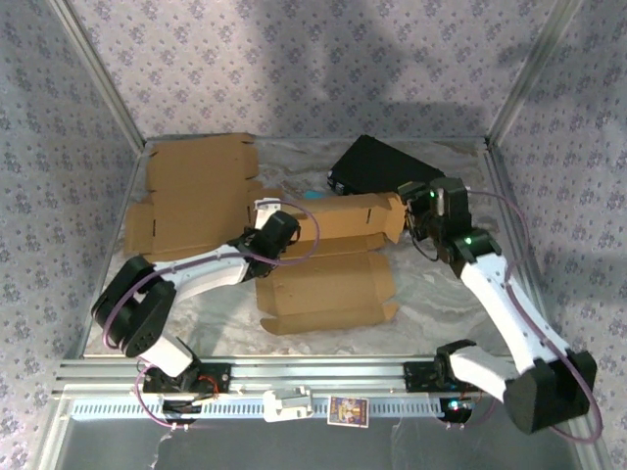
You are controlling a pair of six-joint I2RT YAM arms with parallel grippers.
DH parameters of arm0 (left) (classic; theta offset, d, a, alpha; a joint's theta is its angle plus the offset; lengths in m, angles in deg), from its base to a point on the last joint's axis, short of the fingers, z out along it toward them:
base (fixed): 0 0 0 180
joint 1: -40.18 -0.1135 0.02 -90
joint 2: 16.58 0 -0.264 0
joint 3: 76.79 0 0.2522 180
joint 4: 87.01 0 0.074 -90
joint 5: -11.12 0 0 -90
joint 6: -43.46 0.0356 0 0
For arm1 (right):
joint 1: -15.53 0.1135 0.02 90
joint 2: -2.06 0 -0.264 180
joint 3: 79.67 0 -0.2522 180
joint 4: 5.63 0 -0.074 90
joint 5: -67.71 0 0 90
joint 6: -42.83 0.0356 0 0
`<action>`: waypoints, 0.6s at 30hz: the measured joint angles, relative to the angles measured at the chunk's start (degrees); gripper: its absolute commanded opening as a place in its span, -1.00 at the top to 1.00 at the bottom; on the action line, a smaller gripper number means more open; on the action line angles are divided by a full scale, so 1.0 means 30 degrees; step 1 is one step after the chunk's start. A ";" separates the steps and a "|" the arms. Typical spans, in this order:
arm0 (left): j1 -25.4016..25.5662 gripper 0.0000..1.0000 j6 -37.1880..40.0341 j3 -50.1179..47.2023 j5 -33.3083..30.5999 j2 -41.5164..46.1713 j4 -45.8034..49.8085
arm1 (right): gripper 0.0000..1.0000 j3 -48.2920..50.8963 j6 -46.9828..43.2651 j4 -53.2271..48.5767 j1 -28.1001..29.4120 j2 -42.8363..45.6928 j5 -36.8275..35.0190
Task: Fold the paper box
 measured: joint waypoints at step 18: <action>-0.0248 1.00 0.0109 -0.0590 0.0721 0.0619 0.0080 | -0.07 -0.2397 -0.3555 0.0488 0.0299 -0.6929 0.3198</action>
